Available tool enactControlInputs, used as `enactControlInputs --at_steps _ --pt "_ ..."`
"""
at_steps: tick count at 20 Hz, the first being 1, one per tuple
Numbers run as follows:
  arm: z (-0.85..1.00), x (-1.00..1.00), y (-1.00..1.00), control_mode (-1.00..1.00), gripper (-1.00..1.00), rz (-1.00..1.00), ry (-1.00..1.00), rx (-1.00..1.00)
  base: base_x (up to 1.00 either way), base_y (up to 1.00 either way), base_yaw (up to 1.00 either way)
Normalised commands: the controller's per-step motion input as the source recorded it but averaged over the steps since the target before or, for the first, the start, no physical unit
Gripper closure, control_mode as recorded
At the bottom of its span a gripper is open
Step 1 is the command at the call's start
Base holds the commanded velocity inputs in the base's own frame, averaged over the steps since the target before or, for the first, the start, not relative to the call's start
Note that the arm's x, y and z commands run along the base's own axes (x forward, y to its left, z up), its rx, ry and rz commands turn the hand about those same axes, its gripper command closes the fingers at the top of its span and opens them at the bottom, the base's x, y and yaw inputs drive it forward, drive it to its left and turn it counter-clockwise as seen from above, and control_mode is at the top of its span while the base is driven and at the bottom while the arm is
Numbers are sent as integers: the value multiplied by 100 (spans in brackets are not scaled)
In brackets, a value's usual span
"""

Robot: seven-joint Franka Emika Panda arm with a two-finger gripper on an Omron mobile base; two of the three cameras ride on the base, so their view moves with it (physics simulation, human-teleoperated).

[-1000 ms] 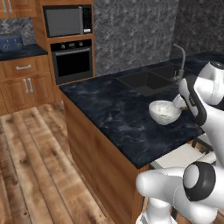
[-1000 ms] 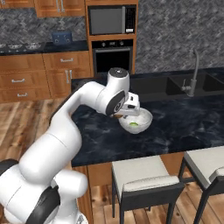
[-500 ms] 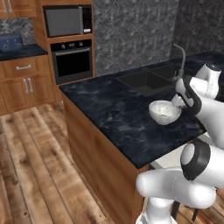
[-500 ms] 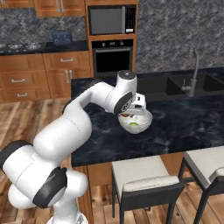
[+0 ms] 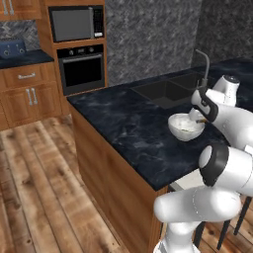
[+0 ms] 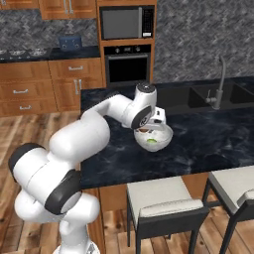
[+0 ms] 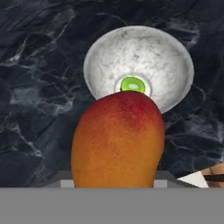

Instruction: Retrieve the mango and kiwi from the fridge and place them into the bowl on the dining table.

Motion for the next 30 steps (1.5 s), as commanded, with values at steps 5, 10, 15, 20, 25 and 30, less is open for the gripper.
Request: enactControlInputs --at_steps 5,10,15,20,25,30 --pt "-31 32 -1 -100 100 0 0 0 0 0 0" --pt "-29 27 -6 -100 100 0 0 0 0 0 0" --pt "-23 25 -10 -100 100 0 0 0 0 0 0" --pt "-18 23 -15 -100 100 0 0 0 0 0 0" --pt "-16 23 -15 -100 100 0 0 0 0 0 0" --pt "-16 26 -7 -100 100 0 0 0 0 0 0"
